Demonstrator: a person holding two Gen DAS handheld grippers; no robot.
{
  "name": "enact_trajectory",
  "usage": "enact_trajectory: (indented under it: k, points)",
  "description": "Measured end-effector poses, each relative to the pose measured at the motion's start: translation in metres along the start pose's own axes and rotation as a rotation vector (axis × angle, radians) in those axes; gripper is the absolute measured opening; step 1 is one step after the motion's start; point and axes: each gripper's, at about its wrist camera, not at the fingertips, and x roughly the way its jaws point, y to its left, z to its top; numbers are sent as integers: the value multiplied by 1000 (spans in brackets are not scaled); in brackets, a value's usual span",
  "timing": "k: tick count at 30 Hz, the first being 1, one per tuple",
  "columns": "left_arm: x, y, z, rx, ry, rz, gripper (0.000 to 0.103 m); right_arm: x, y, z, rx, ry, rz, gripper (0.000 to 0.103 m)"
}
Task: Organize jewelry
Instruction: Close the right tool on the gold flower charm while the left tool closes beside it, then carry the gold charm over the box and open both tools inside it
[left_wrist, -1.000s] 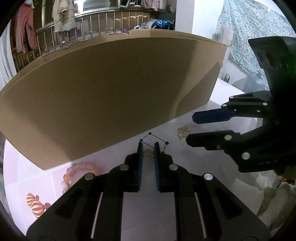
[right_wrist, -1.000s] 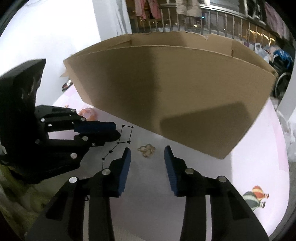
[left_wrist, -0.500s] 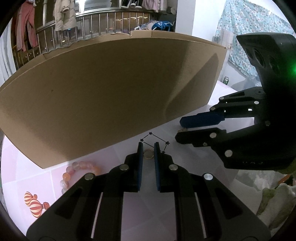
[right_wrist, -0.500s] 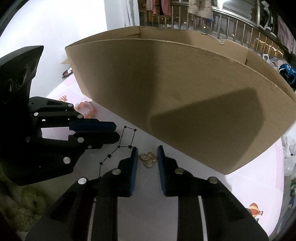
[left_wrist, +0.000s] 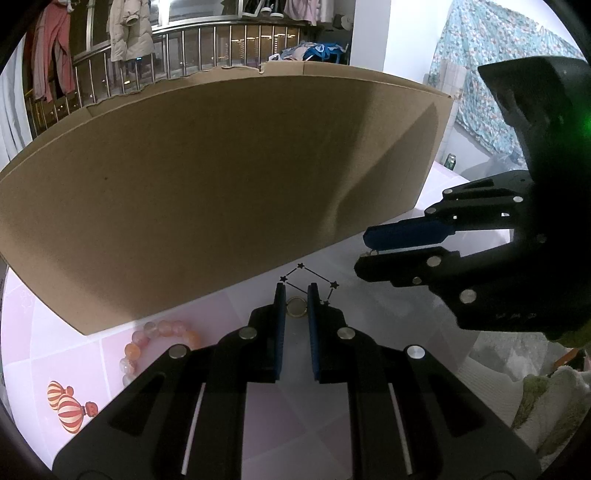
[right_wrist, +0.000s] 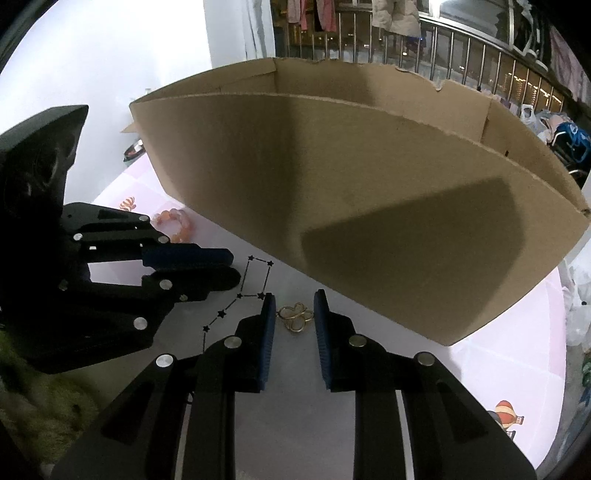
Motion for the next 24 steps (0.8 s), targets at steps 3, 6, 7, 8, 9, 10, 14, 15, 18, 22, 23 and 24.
enact_trajectory:
  k: [3,6,7,8,9,10,14,15,18,22,23,24]
  points:
    - [0,0,0,1,-1,0,10,-7,-3,-3,1,-12,2,21]
    - [-1,0,0,4,-2,-4,10,-13,-7,-5,5,-19,-1,21]
    - [-2,0,-1,6,-4,-3,10,-15,-9,-6,10,-23,0,21]
    - [-3,0,-1,7,-8,-2,10,-17,-10,-7,13,-26,-1,21]
    - [-5,0,-1,7,-12,-4,10,-18,-8,-6,14,-28,-2,21]
    - [-7,0,0,7,-16,-5,10,-20,-9,-6,16,-32,-1,21]
    - [-14,-5,0,20,-35,1,10,-24,-6,-5,14,-46,-1,21]
    - [-16,-7,0,21,-39,4,10,-26,-5,-5,12,-50,-3,21]
    - [-23,-10,2,23,-57,8,10,-30,-3,-6,11,-68,-8,21]
    - [-36,-13,5,22,-86,18,10,-41,-2,-7,14,-101,-12,21]
    - [-38,-12,6,21,-92,19,10,-45,-2,-7,16,-110,-9,21]
    - [-43,-13,7,21,-103,22,10,-49,-2,-6,20,-122,-7,21]
